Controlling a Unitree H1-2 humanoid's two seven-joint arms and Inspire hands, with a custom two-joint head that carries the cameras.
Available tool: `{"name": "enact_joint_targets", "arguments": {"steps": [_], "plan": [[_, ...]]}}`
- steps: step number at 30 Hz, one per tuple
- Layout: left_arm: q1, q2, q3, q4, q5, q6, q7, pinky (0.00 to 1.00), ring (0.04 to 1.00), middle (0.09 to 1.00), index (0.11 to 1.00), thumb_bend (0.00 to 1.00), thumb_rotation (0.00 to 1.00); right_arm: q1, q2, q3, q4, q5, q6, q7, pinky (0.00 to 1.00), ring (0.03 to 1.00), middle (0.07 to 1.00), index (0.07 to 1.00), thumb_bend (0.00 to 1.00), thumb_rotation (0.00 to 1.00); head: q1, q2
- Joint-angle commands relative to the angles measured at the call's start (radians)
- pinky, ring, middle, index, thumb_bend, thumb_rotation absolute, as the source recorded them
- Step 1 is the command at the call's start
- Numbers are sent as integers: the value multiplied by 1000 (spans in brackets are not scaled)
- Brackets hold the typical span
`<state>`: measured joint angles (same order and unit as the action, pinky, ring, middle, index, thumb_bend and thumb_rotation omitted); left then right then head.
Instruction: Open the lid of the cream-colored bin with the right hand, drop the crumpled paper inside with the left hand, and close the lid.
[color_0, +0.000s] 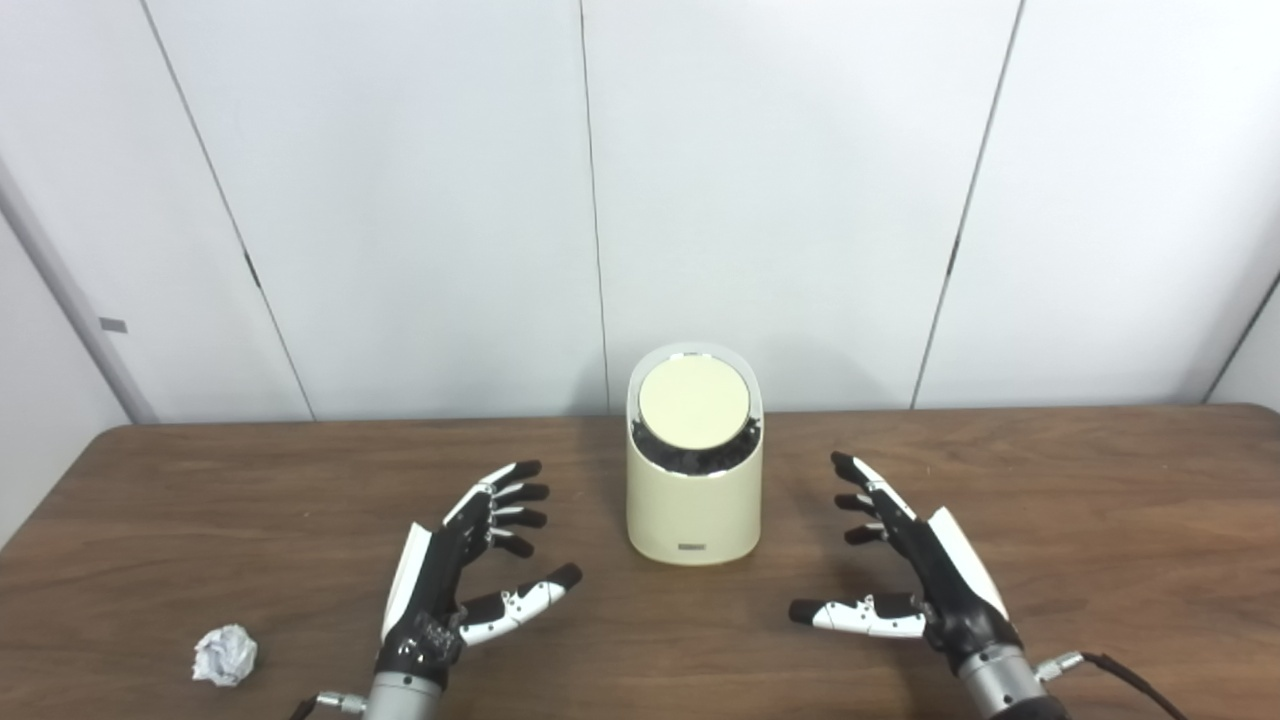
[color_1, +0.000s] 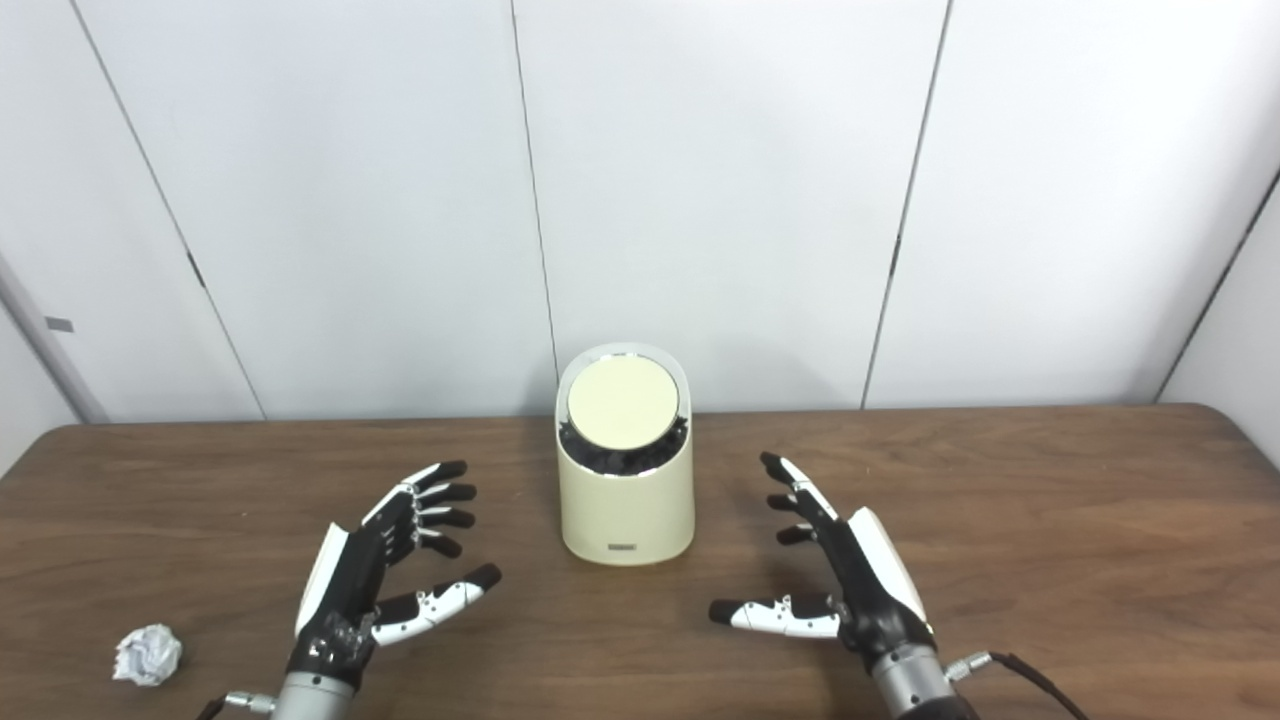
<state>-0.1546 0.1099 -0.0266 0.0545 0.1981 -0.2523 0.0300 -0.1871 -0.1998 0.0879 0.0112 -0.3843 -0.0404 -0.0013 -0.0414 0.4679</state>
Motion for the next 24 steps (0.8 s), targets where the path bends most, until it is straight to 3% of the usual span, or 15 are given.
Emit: {"name": "enact_joint_targets", "arguments": {"steps": [1,24], "plan": [[-29,7,4,-24,1,-23,5,555,682,766,833,689,96,-36,-5,-2,-30,1,-21,-7,704,843,923,917,783,259,-1,1],[-38,7,7,-4,15,-35,12,548,675,755,824,689,95,-45,-8,-2,-11,-5,-27,-11,705,840,922,913,753,225,3,-14]]}}
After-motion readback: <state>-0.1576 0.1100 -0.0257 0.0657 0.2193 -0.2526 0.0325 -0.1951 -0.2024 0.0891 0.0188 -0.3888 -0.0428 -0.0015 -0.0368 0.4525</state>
